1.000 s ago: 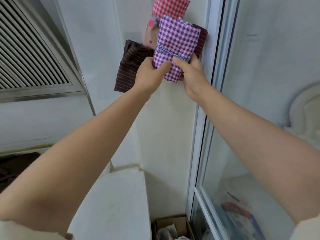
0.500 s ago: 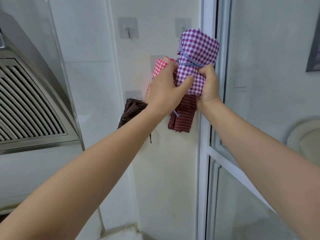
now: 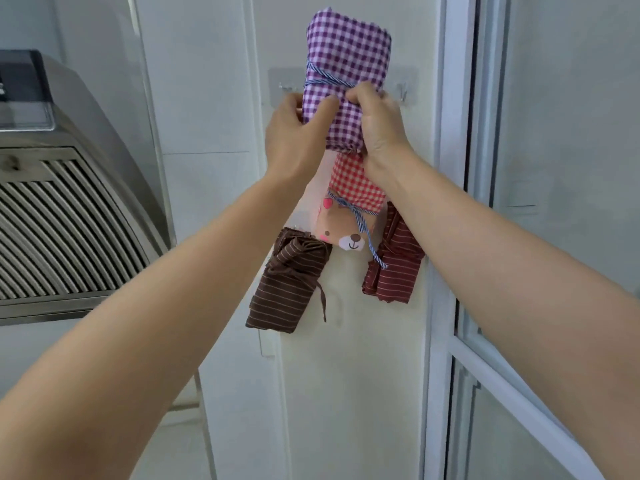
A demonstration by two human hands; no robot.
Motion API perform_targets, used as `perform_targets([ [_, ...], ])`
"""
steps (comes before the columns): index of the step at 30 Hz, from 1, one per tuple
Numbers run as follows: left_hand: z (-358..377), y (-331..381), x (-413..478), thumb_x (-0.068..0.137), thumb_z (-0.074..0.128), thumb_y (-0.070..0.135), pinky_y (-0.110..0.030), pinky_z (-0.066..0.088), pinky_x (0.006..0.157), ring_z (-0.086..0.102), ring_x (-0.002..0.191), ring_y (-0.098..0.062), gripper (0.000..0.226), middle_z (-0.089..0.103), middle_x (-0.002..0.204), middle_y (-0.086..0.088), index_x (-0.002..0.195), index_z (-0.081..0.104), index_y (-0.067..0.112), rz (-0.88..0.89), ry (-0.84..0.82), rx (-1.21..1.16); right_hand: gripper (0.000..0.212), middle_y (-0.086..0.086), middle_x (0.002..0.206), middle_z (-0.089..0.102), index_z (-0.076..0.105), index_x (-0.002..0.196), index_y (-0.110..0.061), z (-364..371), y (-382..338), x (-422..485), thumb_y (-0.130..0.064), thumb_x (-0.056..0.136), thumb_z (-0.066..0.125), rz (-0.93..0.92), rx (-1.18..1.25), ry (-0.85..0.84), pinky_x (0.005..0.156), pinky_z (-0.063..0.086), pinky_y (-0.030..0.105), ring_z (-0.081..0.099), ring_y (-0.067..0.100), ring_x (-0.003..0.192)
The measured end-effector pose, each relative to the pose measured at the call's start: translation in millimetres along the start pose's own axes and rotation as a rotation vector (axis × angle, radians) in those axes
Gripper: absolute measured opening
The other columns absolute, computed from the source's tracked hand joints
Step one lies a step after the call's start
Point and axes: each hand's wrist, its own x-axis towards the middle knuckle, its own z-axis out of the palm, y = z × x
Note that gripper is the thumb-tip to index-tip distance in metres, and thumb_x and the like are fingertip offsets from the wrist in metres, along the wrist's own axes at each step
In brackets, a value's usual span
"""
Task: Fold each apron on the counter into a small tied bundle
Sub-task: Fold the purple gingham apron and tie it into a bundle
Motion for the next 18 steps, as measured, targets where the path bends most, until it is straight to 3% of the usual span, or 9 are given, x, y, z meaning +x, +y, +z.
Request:
perform_targets([
  [3,-11,-6,15,0.093,0.058,0.034,-0.016,0.044,0.059,0.061,0.076,-0.004,0.022,0.063,0.088,0.007,0.108,0.058,0.018,-0.023,0.026,0.017,0.021,0.012,0.093,0.066,0.058,0.109,-0.004,18,1,13,-0.01,0.088,0.057,0.026,-0.049,-0.013,0.079,0.059,0.045,0.069,0.028,0.087],
  [6,-17,-11,31,0.093,0.058,0.033,-0.017,0.045,0.059,0.062,0.077,-0.006,0.022,0.063,0.089,0.006,0.106,0.057,0.016,-0.058,0.055,-0.001,0.023,0.011,0.098,0.07,0.059,0.112,-0.005,31,-1,25,-0.01,0.09,0.055,0.068,-0.105,-0.041,0.077,0.061,0.039,0.071,0.026,0.089],
  [9,-23,-19,42,0.092,0.059,0.033,-0.02,0.045,0.059,0.062,0.074,-0.007,0.022,0.062,0.085,0.006,0.103,0.058,0.014,-0.078,0.083,-0.009,0.005,0.004,0.081,0.066,0.058,0.092,-0.01,42,-4,35,-0.009,0.091,0.054,0.111,-0.154,-0.056,0.064,0.058,0.029,0.068,0.017,0.072],
  [11,-26,-23,45,0.092,0.059,0.032,-0.02,0.045,0.058,0.061,0.072,-0.007,0.019,0.062,0.083,0.006,0.101,0.058,0.016,-0.081,0.098,-0.024,0.006,0.003,0.077,0.063,0.057,0.086,-0.011,48,-1,40,-0.007,0.09,0.053,0.095,-0.155,-0.037,0.061,0.057,0.03,0.066,0.017,0.068],
  [14,-29,-24,50,0.092,0.06,0.03,-0.019,0.045,0.056,0.06,0.066,-0.004,0.014,0.06,0.077,0.008,0.097,0.058,0.018,-0.066,0.12,-0.032,0.011,0.006,0.081,0.065,0.06,0.097,-0.006,55,9,44,-0.009,0.089,0.054,0.061,-0.124,-0.014,0.062,0.058,0.033,0.068,0.02,0.073],
  [18,-27,-18,58,0.092,0.059,0.03,-0.02,0.052,0.064,0.064,0.074,-0.005,0.012,0.062,0.081,0.007,0.099,0.058,0.019,-0.029,0.147,-0.014,0.027,0.008,0.088,0.068,0.061,0.114,0.001,55,11,49,-0.011,0.09,0.056,0.039,-0.097,0.003,0.061,0.056,0.028,0.07,0.019,0.076],
])
